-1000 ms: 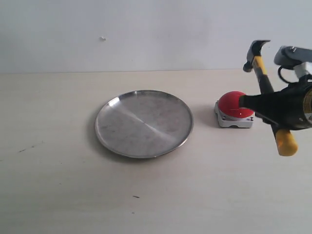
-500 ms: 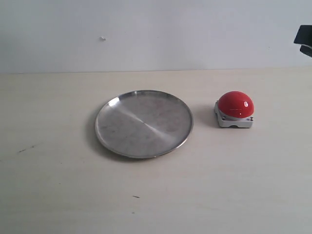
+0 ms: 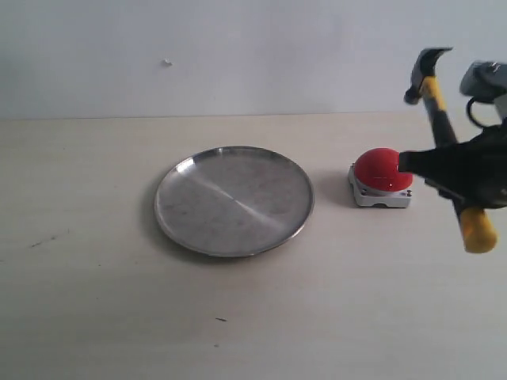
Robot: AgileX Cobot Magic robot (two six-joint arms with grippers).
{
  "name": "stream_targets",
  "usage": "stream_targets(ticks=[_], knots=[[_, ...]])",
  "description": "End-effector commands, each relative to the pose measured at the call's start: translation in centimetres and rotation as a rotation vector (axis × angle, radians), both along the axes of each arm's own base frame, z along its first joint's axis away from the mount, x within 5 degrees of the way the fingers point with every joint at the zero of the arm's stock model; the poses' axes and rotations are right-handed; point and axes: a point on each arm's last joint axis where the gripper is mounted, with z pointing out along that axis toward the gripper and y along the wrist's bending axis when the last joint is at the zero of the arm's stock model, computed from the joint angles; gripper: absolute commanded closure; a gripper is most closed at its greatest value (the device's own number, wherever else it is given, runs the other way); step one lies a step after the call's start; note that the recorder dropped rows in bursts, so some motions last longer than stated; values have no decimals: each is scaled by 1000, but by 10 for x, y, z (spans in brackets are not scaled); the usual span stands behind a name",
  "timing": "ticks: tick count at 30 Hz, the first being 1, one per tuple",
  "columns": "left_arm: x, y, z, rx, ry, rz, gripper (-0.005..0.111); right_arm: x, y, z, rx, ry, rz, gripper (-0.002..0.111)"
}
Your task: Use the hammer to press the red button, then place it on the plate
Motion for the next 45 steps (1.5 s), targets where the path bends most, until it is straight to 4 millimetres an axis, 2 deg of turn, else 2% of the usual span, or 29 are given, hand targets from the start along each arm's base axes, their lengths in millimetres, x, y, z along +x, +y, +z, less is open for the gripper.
stream_targets(ticks=[1, 4, 7, 13, 18, 22, 25, 28, 35, 41, 45], knots=[[0, 0, 1, -5, -6, 0, 107, 15, 18, -43, 43, 76, 147, 108], [0, 0, 1, -5, -6, 0, 107, 21, 19, -67, 19, 161, 135, 108], [0, 0, 1, -5, -6, 0, 107, 24, 21, -64, 31, 144, 143, 108], [0, 0, 1, -5, -6, 0, 107, 17, 25, -10, 125, -71, 200, 108], [0, 0, 1, -5, -6, 0, 107, -3, 11, 36, 87, -203, 142, 108], [0, 0, 1, -5, -6, 0, 107, -23, -10, 57, -6, -212, 4, 108], [0, 0, 1, -5, -6, 0, 107, -34, -15, 64, 10, -233, -21, 108], [0, 0, 1, -5, -6, 0, 107, -42, -17, 58, 17, -217, -21, 108], [0, 0, 1, -5, -6, 0, 107, -47, -14, 19, 1, -102, 30, 108], [0, 0, 1, -5, -6, 0, 107, -37, -5, -9, -5, -22, 96, 108], [0, 0, 1, -5, -6, 0, 107, -30, 0, -10, 21, -31, 123, 108]])
